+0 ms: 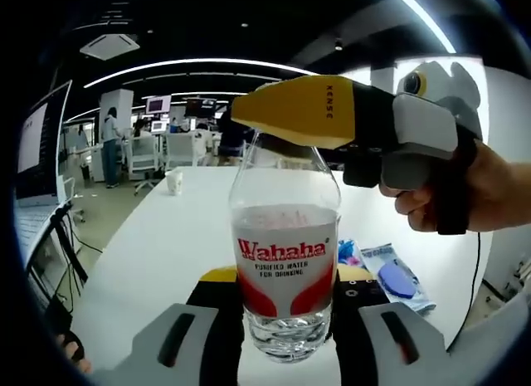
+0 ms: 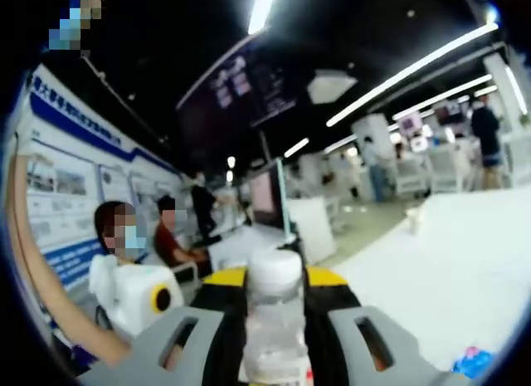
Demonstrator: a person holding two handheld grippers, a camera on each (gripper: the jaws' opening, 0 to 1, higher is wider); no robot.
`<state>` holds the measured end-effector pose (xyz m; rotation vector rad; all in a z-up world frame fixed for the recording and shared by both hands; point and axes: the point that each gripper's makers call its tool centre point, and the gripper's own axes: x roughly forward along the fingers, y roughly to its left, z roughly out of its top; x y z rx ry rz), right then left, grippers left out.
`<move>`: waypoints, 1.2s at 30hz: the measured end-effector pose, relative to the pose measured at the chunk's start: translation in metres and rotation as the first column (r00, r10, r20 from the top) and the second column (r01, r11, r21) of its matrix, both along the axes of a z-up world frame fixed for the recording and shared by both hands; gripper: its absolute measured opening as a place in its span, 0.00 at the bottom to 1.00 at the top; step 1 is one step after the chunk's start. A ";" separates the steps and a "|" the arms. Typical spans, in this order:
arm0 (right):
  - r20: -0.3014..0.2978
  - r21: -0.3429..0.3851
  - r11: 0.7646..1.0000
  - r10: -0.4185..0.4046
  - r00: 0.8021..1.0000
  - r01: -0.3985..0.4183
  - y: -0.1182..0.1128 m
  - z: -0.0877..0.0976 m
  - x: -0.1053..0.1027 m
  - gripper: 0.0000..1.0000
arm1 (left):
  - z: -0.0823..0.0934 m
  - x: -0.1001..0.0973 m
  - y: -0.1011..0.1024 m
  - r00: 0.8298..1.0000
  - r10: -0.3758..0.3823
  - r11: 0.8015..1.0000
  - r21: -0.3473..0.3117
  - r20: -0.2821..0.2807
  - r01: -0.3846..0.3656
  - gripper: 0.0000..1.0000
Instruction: Arrange the tabletop items into an orderly group along one side of the table until the central work area is clear of visible clutter.
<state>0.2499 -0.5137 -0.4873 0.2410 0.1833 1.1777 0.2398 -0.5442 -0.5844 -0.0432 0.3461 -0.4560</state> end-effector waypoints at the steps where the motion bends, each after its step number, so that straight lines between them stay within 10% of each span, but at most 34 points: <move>1: 0.003 -0.007 1.000 0.001 1.000 -0.001 0.000 -0.001 0.004 0.21 | -0.002 0.005 0.000 1.000 -0.005 1.000 0.009 -0.001 0.005 0.39; 22: 0.076 -0.132 0.991 0.018 0.997 -0.007 -0.010 -0.034 0.093 0.20 | -0.040 0.110 -0.014 0.997 -0.070 0.995 0.065 -0.031 0.072 0.39; 36: 0.122 -0.141 0.986 0.107 0.987 -0.090 -0.006 -0.061 0.120 0.20 | -0.069 0.142 -0.010 0.998 -0.026 0.993 0.110 -0.058 0.032 0.39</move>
